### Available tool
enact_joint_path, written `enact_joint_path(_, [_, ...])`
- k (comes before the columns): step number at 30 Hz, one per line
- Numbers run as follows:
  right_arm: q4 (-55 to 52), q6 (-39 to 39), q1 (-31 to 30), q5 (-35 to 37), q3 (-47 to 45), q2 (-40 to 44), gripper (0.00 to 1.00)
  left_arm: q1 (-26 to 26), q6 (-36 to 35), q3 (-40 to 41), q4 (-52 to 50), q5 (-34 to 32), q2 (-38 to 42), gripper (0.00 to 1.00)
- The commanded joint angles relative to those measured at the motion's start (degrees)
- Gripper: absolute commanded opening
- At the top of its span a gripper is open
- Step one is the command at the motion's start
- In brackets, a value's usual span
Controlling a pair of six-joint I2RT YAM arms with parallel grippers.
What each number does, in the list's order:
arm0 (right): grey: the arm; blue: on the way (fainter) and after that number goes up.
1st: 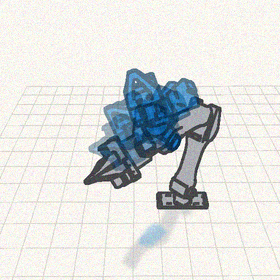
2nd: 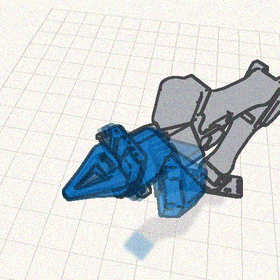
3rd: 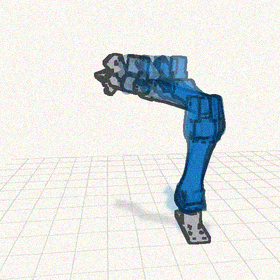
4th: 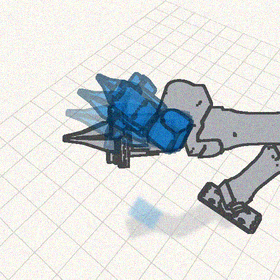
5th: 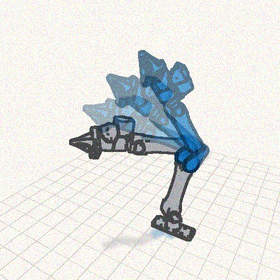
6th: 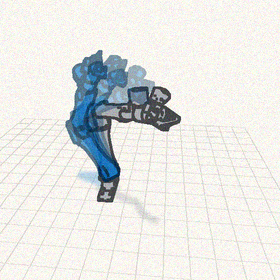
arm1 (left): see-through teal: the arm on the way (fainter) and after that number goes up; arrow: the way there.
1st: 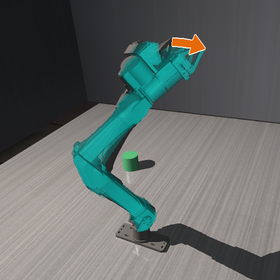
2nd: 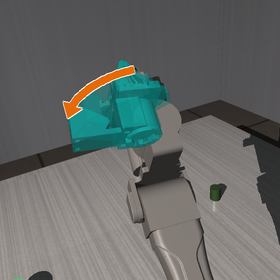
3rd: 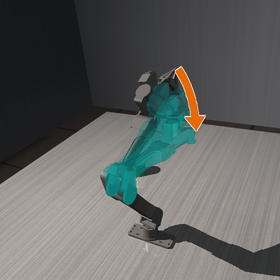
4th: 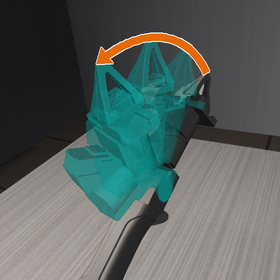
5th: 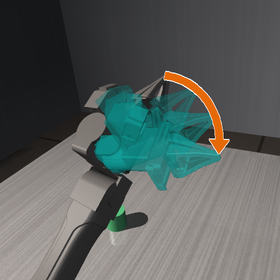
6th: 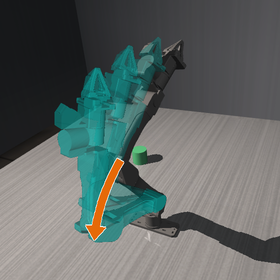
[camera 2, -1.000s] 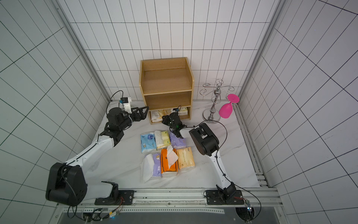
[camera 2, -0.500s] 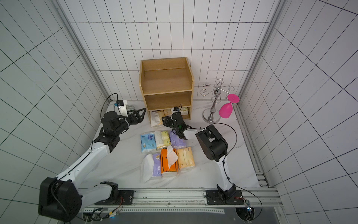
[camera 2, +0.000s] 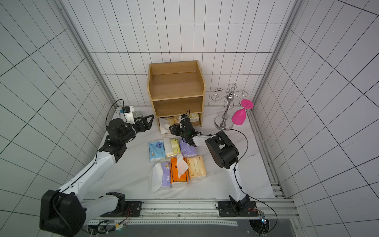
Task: Remove the tissue boxes from the shelf
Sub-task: Pick up a box of tissues from the shelf.
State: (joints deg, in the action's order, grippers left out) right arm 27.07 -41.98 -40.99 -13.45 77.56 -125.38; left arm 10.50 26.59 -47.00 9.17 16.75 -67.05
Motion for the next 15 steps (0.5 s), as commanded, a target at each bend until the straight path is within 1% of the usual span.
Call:
enact_joint_path(1, [-0.4, 1.0, 0.5, -0.1, 3.6, -2.4, 0.63, 0.2, -0.2, 0.6, 0.2, -0.1, -0.9, 0.98])
enact_joint_path(5, [0.2, 0.9, 0.5, -0.3, 4.7, -3.7, 0.63, 0.2, -0.2, 0.7, 0.4, 0.2, -1.3, 0.98])
enact_joint_path(7, [0.1, 0.8, 0.5, -0.3, 5.3, -4.2, 0.6, 0.3, -0.2, 0.7, 0.6, 0.5, -1.5, 0.98])
enact_joint_path(8, [-0.4, 0.9, 0.5, -0.3, 5.8, -4.3, 0.54, 0.2, -0.2, 0.7, 0.7, 0.6, -1.6, 0.98])
enact_joint_path(12, [-0.4, 1.2, 0.7, -0.5, 6.3, -4.4, 0.25, 0.3, -0.1, 0.7, 0.8, 1.0, -2.0, 0.98])
enact_joint_path(15, [0.5, 1.2, 0.8, -0.2, 5.2, -3.2, 0.09, 0.4, -0.2, 0.9, 0.8, 0.9, -2.0, 0.98])
